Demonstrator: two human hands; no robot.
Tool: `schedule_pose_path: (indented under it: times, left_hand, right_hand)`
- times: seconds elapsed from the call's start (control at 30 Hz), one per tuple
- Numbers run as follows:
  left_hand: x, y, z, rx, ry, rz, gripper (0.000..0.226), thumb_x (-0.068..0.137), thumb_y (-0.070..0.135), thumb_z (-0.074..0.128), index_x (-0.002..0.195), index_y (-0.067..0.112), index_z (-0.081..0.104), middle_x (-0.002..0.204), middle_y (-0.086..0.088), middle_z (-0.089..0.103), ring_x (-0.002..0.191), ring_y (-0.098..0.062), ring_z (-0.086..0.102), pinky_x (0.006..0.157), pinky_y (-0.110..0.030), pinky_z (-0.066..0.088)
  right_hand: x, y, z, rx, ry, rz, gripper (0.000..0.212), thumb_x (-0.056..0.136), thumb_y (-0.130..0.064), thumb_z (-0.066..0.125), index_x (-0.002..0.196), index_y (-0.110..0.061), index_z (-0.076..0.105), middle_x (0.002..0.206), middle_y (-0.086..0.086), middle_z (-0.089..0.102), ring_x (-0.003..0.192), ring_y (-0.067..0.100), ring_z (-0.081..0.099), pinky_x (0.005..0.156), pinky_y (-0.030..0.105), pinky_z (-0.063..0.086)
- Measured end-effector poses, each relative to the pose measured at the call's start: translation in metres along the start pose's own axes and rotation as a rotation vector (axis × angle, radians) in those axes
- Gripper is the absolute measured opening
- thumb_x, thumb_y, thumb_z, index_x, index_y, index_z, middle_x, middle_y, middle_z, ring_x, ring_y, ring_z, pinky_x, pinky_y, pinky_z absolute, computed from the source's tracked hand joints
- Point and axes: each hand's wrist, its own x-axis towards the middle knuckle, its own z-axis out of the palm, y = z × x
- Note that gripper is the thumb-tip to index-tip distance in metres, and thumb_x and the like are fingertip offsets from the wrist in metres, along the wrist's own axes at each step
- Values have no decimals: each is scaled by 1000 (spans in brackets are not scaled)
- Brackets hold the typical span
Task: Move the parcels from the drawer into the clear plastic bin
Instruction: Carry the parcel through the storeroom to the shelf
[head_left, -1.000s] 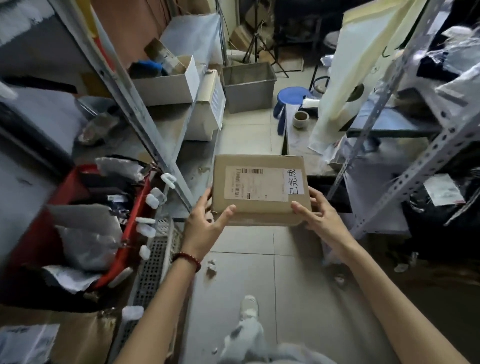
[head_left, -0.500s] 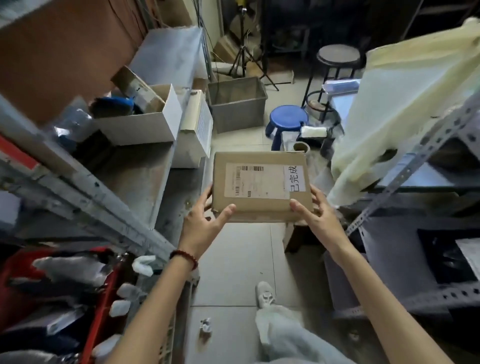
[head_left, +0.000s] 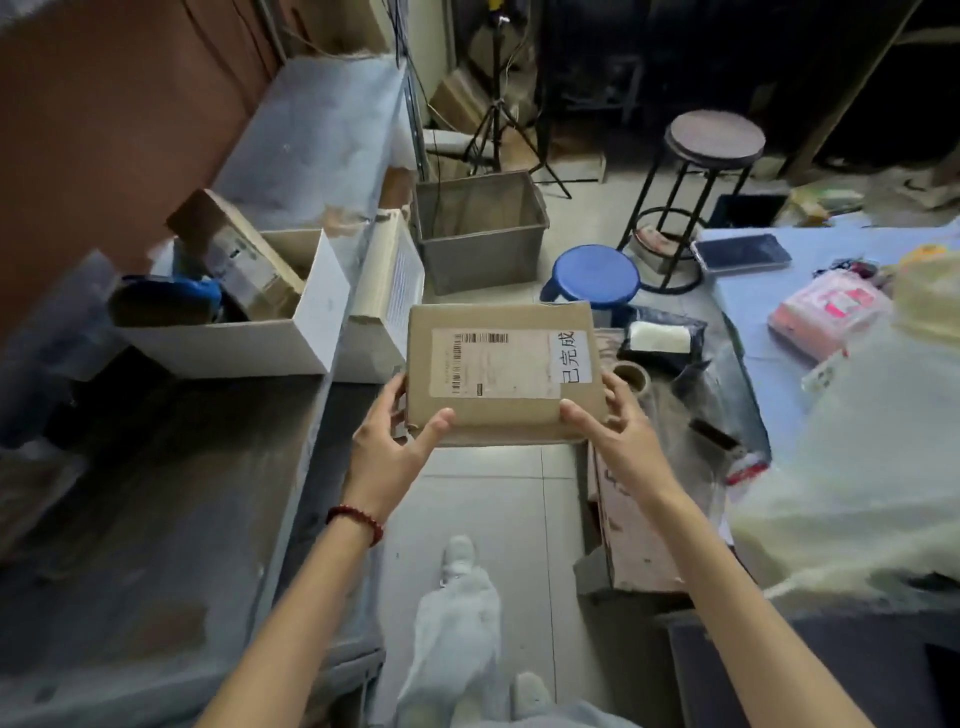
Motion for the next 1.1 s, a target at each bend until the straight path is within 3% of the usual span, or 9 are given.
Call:
schedule_pose_path:
  times: [0.17,0.27,0.3,0.43,0.57,0.8,0.9,0.97,1.1]
  left_hand:
    - [107,8,3,6,-81,38,69,84,31,68,144,23,34,132,4,53,123,-15,51,102,-31,45]
    - [168,16,10,30,-130,59,71,84,33,69,145,25,33,128,10,51,115,-6,49,84,-8,43]
    - [186,18,13,37,-147,59,72,83,35,69,145,26,33,125,13,50,113,-4,48,81,-6,41]
    - [257,26,30,36,-185,87,74,81,37,70,144,27,33,124,15,47,115,-6,46,89,-22,43]
    - [326,32,56,31,-242,82,81,77,39,73,144,31,27,135,10,45,121,-9,45,99,-37,46]
    - [445,57,96,63,-187,87,86,75,37,76,144,26,25,142,2,44,127,-12,42,103,-37,44]
    - [495,72,102,73,-124,101,85,72,40,78,141,30,28,131,16,43,116,3,42,85,-7,43]
    - [523,78,101,76,-75,100,85,71,41,78,140,29,30,124,21,41,108,11,40,70,3,37]
    - [586,78,94,84,1,64,85,72,42,78,141,28,30,126,20,39,117,2,38,87,-10,35]
  right_hand:
    - [90,-16,13,-7,94,14,61,83,-40,70,137,-37,41,121,-13,56,104,-1,57,79,13,48]
    - [136,-25,15,-3,147,3,57,85,-36,69,134,-39,41,115,-19,55,90,-16,58,66,2,45]
    - [150,-27,14,4,157,12,56,85,-36,69,133,-41,40,114,-21,54,88,-19,57,65,1,44]
    - [213,-37,7,-40,190,46,61,83,-40,70,137,-36,42,123,-11,55,104,-1,55,80,17,47]
    - [280,-43,-9,-37,165,62,72,73,-51,74,136,-42,40,123,-17,54,105,-2,55,83,23,50]
    - [422,-70,-40,-94,44,83,76,65,-58,73,132,-47,40,122,-20,52,109,-2,50,73,15,43]
    - [483,-88,-45,-106,4,64,72,64,-56,75,126,-50,38,115,-29,48,96,-18,50,65,4,45]
    - [522,-99,-44,-118,-28,64,72,68,-51,77,129,-46,39,114,-28,49,92,-21,50,63,-1,42]
    - [604,-118,-27,-178,-91,40,72,75,-47,75,136,-42,38,114,-28,48,95,-17,49,62,-2,41]
